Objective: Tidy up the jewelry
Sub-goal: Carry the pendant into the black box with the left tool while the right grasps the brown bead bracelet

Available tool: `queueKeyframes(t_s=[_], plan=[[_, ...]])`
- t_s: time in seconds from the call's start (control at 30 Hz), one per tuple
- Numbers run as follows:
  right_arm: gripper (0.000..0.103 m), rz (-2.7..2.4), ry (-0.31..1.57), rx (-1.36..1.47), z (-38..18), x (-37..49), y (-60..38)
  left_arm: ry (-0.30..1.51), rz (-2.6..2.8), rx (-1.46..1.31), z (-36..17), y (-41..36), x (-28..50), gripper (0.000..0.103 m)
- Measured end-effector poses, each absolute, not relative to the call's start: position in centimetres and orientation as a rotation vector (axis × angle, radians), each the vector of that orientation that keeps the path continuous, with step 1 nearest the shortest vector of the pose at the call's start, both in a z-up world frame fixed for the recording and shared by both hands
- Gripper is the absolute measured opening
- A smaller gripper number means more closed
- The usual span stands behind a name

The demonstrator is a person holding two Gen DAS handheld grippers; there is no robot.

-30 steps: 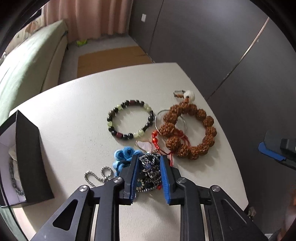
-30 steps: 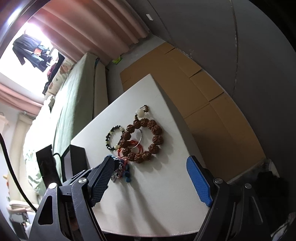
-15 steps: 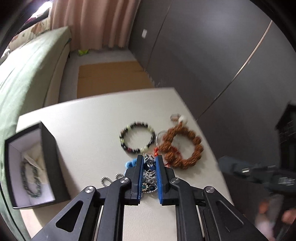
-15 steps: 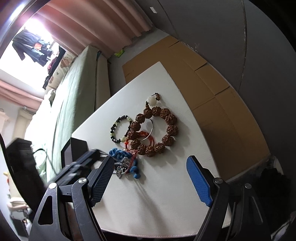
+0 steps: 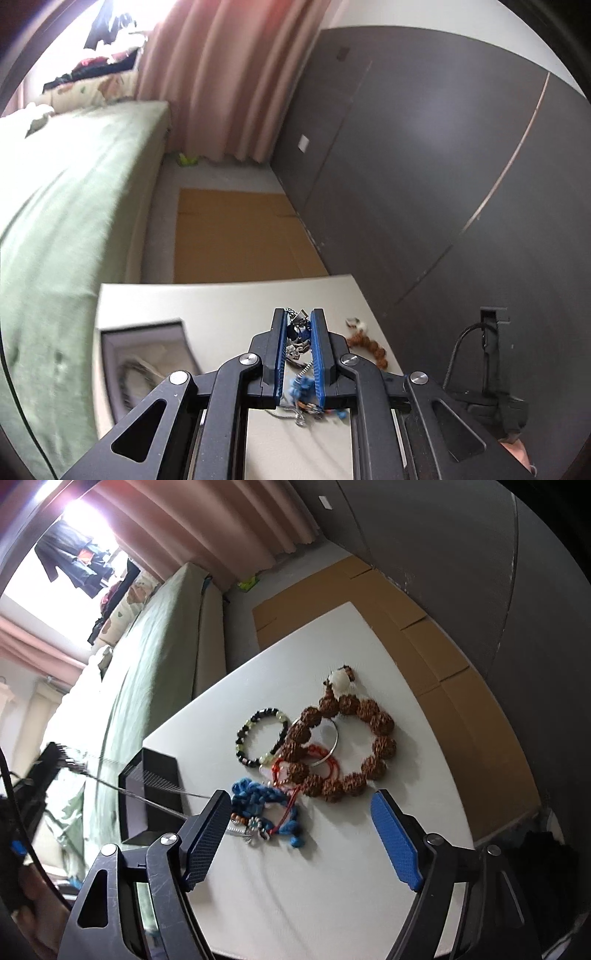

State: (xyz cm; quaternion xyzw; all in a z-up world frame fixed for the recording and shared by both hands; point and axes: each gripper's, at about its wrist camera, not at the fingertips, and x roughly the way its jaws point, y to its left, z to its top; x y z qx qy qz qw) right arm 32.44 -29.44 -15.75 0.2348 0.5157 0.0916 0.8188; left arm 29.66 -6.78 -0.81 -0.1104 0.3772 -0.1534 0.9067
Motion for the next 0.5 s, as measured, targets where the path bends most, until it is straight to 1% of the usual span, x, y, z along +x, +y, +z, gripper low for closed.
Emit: queueKeyframes(t_s=[0.13, 0.23, 0.27, 0.37, 0.5], plan=[[0.070, 0.114, 1.104, 0.506, -16.4, 33.2, -30.2, 0.743, -0.283, -0.207, 1.2, -5.4, 30.1, 0.013], [0.068, 0.059, 1.116, 0.504, -16.9, 33.9, -30.8, 0.723, -0.261, -0.198, 2.6, -4.2, 30.3, 0.013], [0.066, 0.045, 1.123, 0.500, -17.2, 34.1, -30.8, 0.709, -0.251, -0.191, 3.4, -3.9, 30.3, 0.013], [0.059, 0.009, 1.134, 0.445, -17.5, 34.7, -30.3, 0.672, -0.230, -0.172, 5.5, -3.0, 29.9, 0.013], [0.054, -0.058, 1.144, 0.349, -17.9, 35.5, -29.5, 0.626, -0.207, -0.142, 8.3, -2.4, 29.2, 0.013]])
